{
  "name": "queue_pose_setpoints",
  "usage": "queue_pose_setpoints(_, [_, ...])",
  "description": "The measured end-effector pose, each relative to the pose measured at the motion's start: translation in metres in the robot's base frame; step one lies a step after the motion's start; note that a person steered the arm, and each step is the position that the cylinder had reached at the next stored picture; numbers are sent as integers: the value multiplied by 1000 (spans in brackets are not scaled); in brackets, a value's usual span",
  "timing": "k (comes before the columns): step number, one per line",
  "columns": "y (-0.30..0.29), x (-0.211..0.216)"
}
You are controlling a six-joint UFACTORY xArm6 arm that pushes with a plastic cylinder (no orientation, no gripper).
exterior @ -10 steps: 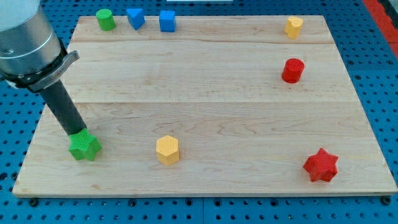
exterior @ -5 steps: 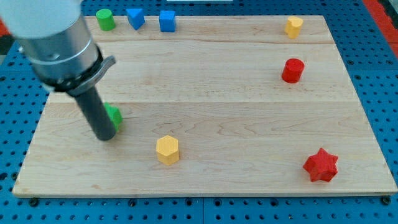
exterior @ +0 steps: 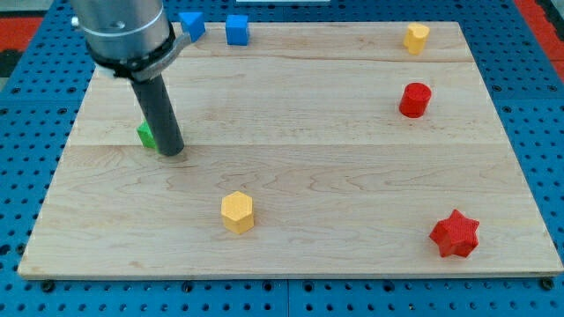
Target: Slide the green star towards right
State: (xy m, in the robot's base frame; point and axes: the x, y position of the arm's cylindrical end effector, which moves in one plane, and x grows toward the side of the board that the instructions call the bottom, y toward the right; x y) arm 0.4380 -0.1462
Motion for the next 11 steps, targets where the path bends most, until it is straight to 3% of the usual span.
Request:
queue_pose_setpoints(1, [0,-38])
queue_pose_setpoints(2, [12,-17])
queue_pose_setpoints(3, [-20,-17])
queue_pose_setpoints(5, [-47,-66])
queue_pose_setpoints(6, [-58,-66])
queue_pose_setpoints(7, [-62,-38])
queue_pose_setpoints(8, [-105,-55])
queue_pose_setpoints(10, [-11,-111])
queue_pose_setpoints(11, [-14,-105])
